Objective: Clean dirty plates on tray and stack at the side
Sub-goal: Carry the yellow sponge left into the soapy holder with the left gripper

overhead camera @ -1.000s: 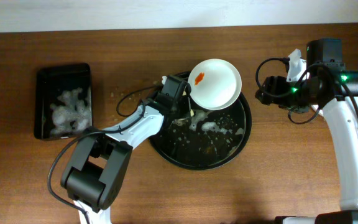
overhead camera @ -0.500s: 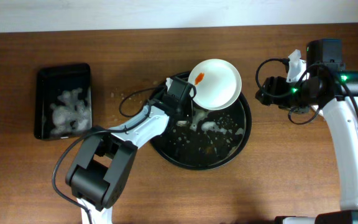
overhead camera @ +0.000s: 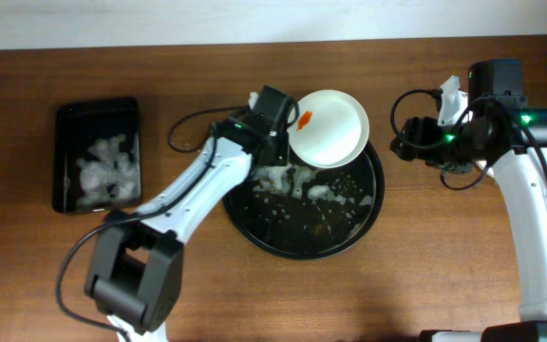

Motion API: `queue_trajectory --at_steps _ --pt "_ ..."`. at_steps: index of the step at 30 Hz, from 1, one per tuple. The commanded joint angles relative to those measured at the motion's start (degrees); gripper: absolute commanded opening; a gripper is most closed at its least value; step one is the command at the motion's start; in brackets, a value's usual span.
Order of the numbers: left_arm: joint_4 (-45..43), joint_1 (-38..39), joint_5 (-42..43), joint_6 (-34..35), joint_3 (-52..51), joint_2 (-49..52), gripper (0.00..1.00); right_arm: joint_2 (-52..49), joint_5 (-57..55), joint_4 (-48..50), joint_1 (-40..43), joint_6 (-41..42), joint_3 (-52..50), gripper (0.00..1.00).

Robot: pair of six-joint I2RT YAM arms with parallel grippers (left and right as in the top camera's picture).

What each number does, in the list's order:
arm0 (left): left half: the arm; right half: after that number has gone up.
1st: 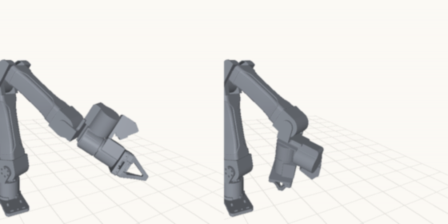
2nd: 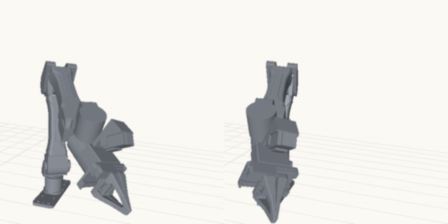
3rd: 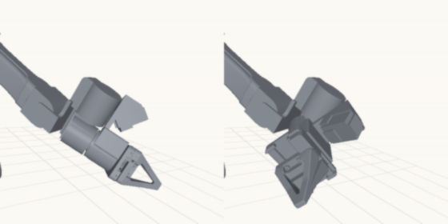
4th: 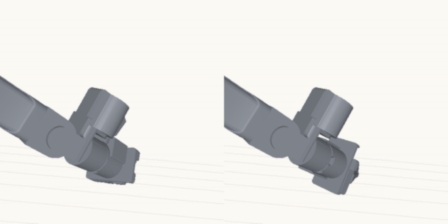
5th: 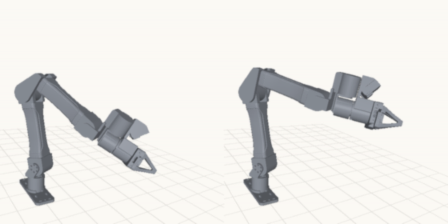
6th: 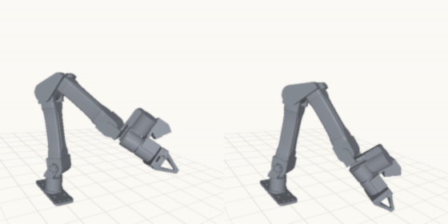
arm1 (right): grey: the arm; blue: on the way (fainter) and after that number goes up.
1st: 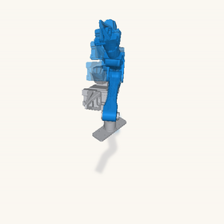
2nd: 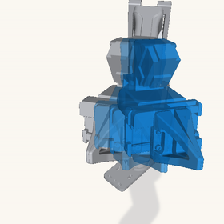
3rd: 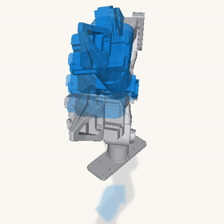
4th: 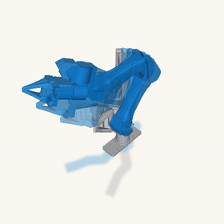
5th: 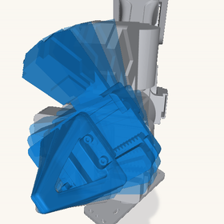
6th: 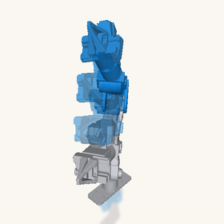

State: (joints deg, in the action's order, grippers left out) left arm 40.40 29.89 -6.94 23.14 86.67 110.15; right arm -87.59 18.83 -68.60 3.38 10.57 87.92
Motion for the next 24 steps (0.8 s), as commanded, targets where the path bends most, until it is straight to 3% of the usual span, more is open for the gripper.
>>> queue_trajectory --at_steps 1,5,13,16,22,24 --pt "1.7 -2.1 -0.9 -1.9 0.0 -1.3 0.00 -0.3 -0.9 0.0 0.0 0.4 0.1 0.69" --pt "-0.1 -2.3 4.5 -9.4 -0.6 -1.2 0.00 -0.3 -0.9 0.0 0.0 0.4 0.1 0.69" --pt "0.8 -4.7 2.4 -10.0 -1.5 -4.1 0.00 -0.3 -0.9 0.0 0.0 0.4 0.1 0.69" --pt "1.0 -8.8 2.7 -10.8 -1.2 -9.0 0.00 -0.3 -0.9 0.0 0.0 0.4 0.1 0.69" --pt "5.0 -23.7 3.0 -24.4 -1.5 -14.3 0.00 -0.3 -0.9 0.0 0.0 0.4 0.1 0.69" --pt "5.3 -27.9 3.1 -26.1 -2.7 -13.7 0.00 -0.3 -0.9 0.0 0.0 0.4 0.1 0.69"
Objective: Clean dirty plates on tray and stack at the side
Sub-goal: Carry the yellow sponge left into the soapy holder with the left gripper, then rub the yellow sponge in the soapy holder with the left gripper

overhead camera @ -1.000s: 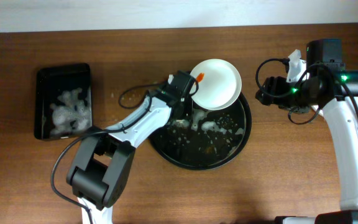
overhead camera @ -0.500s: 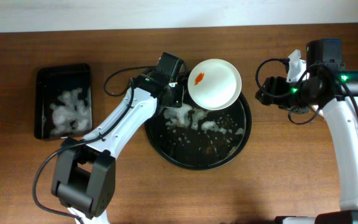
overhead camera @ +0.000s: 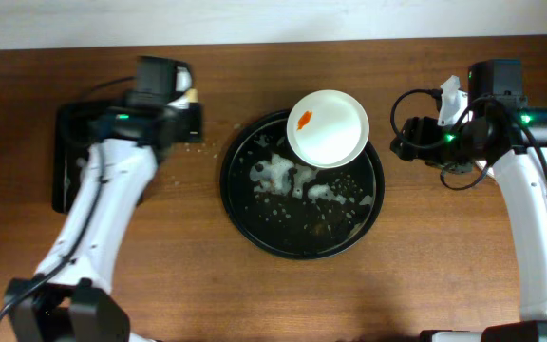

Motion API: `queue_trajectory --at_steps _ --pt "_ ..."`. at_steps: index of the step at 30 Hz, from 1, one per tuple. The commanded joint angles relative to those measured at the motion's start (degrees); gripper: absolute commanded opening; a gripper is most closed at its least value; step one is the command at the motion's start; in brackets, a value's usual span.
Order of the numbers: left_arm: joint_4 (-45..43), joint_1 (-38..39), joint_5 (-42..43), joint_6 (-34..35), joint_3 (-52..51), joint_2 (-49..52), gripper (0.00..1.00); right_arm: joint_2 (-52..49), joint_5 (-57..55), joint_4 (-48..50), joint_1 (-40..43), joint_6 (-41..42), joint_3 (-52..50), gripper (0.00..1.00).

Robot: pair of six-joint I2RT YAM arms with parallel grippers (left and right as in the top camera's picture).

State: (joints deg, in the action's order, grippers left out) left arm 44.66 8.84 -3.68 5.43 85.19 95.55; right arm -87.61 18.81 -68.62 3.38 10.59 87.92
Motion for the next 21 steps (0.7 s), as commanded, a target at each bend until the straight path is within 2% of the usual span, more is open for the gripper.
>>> queue_trajectory --at_steps 1,4,10,11,12,13,15,19,21 --pt "0.8 -9.0 -0.2 -8.3 -2.1 1.4 0.00 -0.3 -0.9 0.0 0.0 0.4 0.1 0.69" --pt "-0.1 -15.9 -0.2 -9.9 -4.7 5.1 0.00 -0.3 -0.9 0.0 0.0 0.4 0.1 0.69" --pt "-0.9 -22.9 -0.2 -13.6 -5.9 13.5 0.00 -0.3 -0.9 -0.2 0.0 0.4 0.1 0.69" --pt "-1.5 -23.3 -0.2 -14.7 -5.9 14.2 0.04 -0.3 -0.9 -0.2 0.0 0.4 0.1 0.69" --pt "-2.0 -23.6 -0.2 -15.9 -5.9 14.8 0.13 -0.3 -0.9 -0.2 0.0 0.4 0.1 0.69" --pt "-2.4 -23.6 -0.2 -16.7 -5.9 15.1 0.34 -0.3 -0.9 -0.2 0.0 0.4 0.1 0.69" --pt "-2.6 -23.6 -0.2 -16.7 -5.7 15.0 0.52 -0.3 -0.9 -0.2 0.0 0.4 0.1 0.69" --pt "-1.2 -23.5 0.5 -16.2 -4.2 11.3 0.56 -0.3 -0.9 -0.2 0.0 0.4 0.1 0.69" --pt "-1.2 -23.5 2.5 -16.2 -4.2 9.8 0.54 -0.3 -0.9 -0.2 0.0 0.4 0.1 0.69"
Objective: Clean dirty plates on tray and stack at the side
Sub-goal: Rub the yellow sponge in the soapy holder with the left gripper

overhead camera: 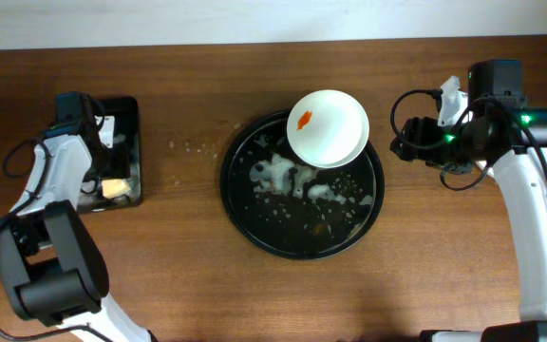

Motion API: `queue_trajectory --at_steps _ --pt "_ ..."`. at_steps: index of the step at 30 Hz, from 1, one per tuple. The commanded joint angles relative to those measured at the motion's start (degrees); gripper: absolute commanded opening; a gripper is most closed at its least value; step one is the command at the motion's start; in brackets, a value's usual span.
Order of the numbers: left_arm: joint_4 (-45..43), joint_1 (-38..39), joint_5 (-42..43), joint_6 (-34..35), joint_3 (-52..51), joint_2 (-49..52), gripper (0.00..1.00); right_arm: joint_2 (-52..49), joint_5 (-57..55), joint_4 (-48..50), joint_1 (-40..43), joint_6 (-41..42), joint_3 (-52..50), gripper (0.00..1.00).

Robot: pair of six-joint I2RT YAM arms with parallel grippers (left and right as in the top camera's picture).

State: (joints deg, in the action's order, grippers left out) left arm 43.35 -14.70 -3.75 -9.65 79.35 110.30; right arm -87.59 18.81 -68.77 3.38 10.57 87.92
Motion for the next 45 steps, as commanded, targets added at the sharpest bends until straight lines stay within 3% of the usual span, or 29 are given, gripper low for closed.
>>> queue_trajectory --at_steps 1,4,8,16,21,27,30,32,34,37,38,39,40,41,45 --pt "0.5 0.1 3.0 0.1 1.7 -5.2 0.46 -0.3 -0.9 -0.1 0.0 0.5 0.1 0.69" --pt "0.4 -0.1 2.9 3.7 0.6 -4.8 0.30 -0.3 -0.9 -0.1 0.0 0.5 0.1 0.69" --pt "-5.3 -2.0 0.4 11.8 -4.2 -1.2 0.19 -0.3 -0.9 -0.1 0.0 0.4 0.1 0.69" --pt "-9.1 -2.6 1.7 13.3 -5.5 8.0 0.17 -0.3 -0.9 -0.1 0.0 0.5 0.1 0.69" --pt "-7.8 -2.6 4.5 13.3 -3.8 5.6 0.16 -0.3 -0.9 0.0 0.0 0.4 0.1 0.69" --pt "-6.9 -2.6 6.8 13.3 -1.9 -5.9 0.35 -0.3 -0.9 -0.2 0.0 0.4 0.1 0.69" --pt "-6.9 -2.6 0.7 13.0 -2.2 -6.5 0.36 -0.3 -0.9 -0.5 0.0 0.4 0.1 0.69" --pt "-6.8 -2.6 -0.3 10.4 -3.0 -5.3 0.27 -0.3 -0.9 -0.5 0.0 0.4 0.1 0.69" --pt "-4.8 -2.6 1.2 6.3 -3.6 -4.2 0.00 -0.3 -0.9 -0.5 0.0 0.4 0.1 0.69" --pt "0.2 -2.6 5.4 0.8 -3.6 -3.2 0.00 -0.3 -0.9 -0.4 0.0 0.4 0.1 0.69" --pt "1.3 -2.6 5.9 -0.5 -3.6 -3.2 0.01 -0.3 -0.9 -0.4 0.0 0.4 0.1 0.69" --pt "2.2 -2.6 5.9 -1.5 -3.6 -3.2 0.19 -0.3 -0.9 -0.4 0.0 0.4 0.1 0.69" --pt "2.6 -2.6 5.9 -1.6 -3.6 -3.2 0.67 -0.3 -0.9 -0.4 0.0 0.4 0.1 0.69" --pt "2.7 -2.6 5.9 -1.6 -3.6 -3.2 0.76 -0.3 -0.9 -0.5 0.0 0.4 0.1 0.69" --pt "2.6 -2.6 5.9 -1.6 -3.6 -3.1 0.80 -0.3 -0.9 -0.5 0.0 0.4 0.1 0.69"
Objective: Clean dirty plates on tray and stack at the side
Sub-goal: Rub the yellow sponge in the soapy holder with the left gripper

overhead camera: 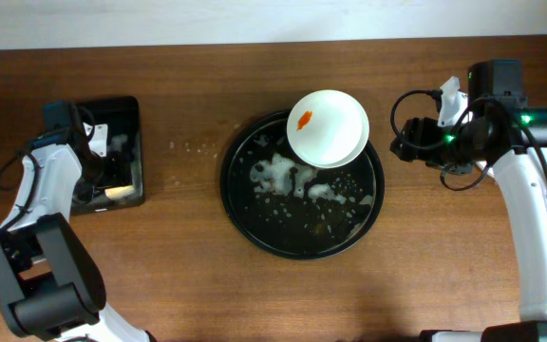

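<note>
A white plate (328,128) with an orange smear rests tilted on the far rim of the round black tray (254,223), which holds foam and food scraps. My left gripper (101,169) reaches down into the black bin (131,112) at the left. A tan sponge (117,193) shows at the bin's near end, just by the fingers. Whether the fingers grip it is hidden. My right gripper (408,141) hovers to the right of the tray, pointing at the plate, and its jaws are not clearly seen.
A few crumbs (188,145) lie on the wooden table between the bin and the tray. Cables loop around the right wrist. The table's far edge runs along the top of the view.
My left arm has shifted slightly to the left and toward me inside the bin. The sponge stays at the bin's near end. The plate, tray and right arm have not moved.
My left gripper was at the plate's left edge over the tray. Then it was between tray and bin with the tan sponge in its fingers. Then it was down in the bin with the sponge, where it remains. The right arm stayed still throughout.
</note>
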Motion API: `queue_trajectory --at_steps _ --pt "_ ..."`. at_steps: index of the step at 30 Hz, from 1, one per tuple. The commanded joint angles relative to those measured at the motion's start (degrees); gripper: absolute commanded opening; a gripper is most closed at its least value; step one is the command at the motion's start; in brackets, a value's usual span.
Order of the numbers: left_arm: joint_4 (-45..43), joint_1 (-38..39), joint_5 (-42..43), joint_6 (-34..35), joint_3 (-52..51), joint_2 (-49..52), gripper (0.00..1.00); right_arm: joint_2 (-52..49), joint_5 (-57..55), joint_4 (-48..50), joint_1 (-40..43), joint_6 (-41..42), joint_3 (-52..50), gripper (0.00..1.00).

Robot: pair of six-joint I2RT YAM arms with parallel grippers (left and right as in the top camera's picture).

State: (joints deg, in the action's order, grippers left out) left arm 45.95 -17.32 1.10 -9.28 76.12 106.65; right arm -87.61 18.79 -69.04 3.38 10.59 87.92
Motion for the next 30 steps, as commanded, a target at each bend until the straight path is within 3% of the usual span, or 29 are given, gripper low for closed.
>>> queue_trajectory --at_steps 1,4,8,10,11,12,15,19,27,30 --pt "0.0 0.0 1.1 -2.0 -0.3 0.8 0.80 -0.3 -0.8 -0.2 0.0 0.4 0.1 0.69" --pt "-0.3 0.0 1.1 -1.9 -0.3 2.7 0.84 -0.3 -0.8 -0.3 0.0 0.4 0.1 0.69" --pt "-2.9 0.0 1.0 -1.2 -0.3 6.2 0.80 -0.3 -0.8 -0.4 0.0 0.4 0.1 0.69" --pt "-4.4 0.0 1.1 -0.4 -0.3 8.0 0.43 -0.3 -0.8 -0.4 0.0 0.4 0.1 0.69" --pt "-4.4 0.0 1.1 -0.2 -0.3 8.2 0.04 -0.3 -0.8 -0.5 0.0 0.4 0.1 0.69" --pt "-4.4 0.0 1.1 0.8 -0.3 8.1 0.00 -0.3 -0.8 -0.6 0.0 0.4 0.1 0.69" --pt "-3.7 0.0 1.1 6.1 0.6 6.6 0.00 -0.3 -0.8 -0.6 0.0 0.4 0.1 0.69" --pt "-4.2 -0.1 1.1 20.6 1.5 2.8 0.00 -0.3 -0.8 -0.6 0.0 0.4 0.1 0.69" --pt "-9.1 -0.1 0.4 55.9 1.4 -0.3 0.00 -0.3 -0.8 -0.6 0.0 0.4 0.1 0.69" --pt "-8.2 0.0 -0.1 74.5 1.4 -0.3 0.00 -0.3 -0.8 -0.6 0.0 0.4 0.1 0.69"
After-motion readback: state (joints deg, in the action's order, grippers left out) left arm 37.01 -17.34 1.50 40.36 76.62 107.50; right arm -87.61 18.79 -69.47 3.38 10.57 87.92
